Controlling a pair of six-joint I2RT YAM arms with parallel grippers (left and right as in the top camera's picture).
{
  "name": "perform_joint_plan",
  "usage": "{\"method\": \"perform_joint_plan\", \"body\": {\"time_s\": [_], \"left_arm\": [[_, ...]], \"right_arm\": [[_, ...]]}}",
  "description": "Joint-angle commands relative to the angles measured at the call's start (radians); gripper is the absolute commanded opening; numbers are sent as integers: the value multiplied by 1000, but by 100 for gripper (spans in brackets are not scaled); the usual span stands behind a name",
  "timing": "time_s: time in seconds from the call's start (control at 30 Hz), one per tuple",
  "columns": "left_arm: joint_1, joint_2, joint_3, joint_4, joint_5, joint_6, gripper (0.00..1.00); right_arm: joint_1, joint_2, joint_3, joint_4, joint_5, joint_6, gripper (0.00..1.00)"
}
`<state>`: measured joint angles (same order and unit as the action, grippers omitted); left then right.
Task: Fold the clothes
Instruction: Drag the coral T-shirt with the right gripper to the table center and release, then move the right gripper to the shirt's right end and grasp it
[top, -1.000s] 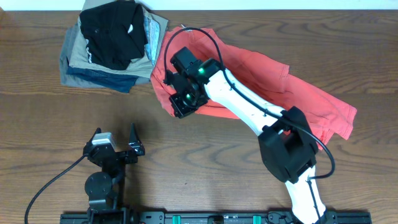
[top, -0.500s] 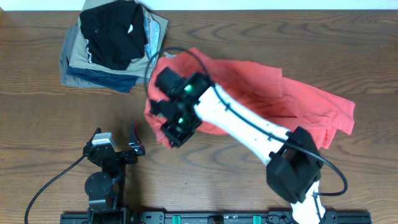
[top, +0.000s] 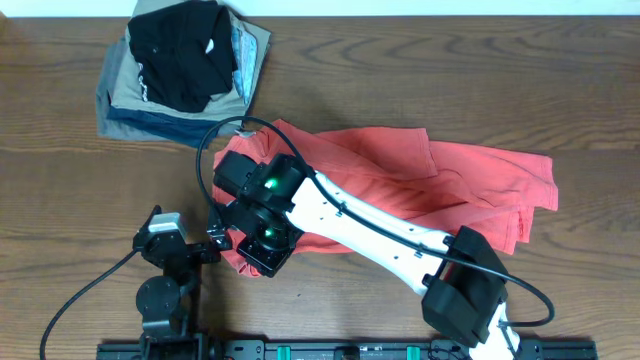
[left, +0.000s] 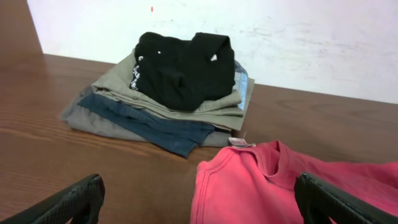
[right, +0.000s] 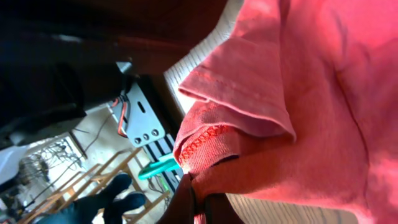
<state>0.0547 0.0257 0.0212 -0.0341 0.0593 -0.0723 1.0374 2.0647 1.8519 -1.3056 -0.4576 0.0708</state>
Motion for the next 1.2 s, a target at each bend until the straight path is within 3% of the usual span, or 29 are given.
{"method": "perform_joint_plan", "body": {"time_s": [0.0, 0.13, 0.37, 0.43, 0.5, 1.03, 1.17], "left_arm": [[-6, -3, -16, -32, 3, -11, 98], [-6, -3, -16, -32, 3, -11, 98], [-6, -3, -16, -32, 3, -11, 98], [-6, -3, -16, -32, 3, -11, 98], [-6, -3, -16, -32, 3, -11, 98], [-6, -3, -16, -32, 3, -11, 98], [-6, -3, -16, -32, 3, -11, 98]], "right_arm": [[5, -2, -3, -27, 74, 21, 1], [-83, -4, -3, -27, 79, 21, 4], [-239, -13, -3, -27, 164, 18, 20], [-284, -15, -3, -27, 194, 6, 38], [-336, -16, -3, -31, 218, -13, 99], [-906, -17, -3, -114, 380, 29, 99], [-1017, -32, -3, -77, 463, 140, 99]]}}
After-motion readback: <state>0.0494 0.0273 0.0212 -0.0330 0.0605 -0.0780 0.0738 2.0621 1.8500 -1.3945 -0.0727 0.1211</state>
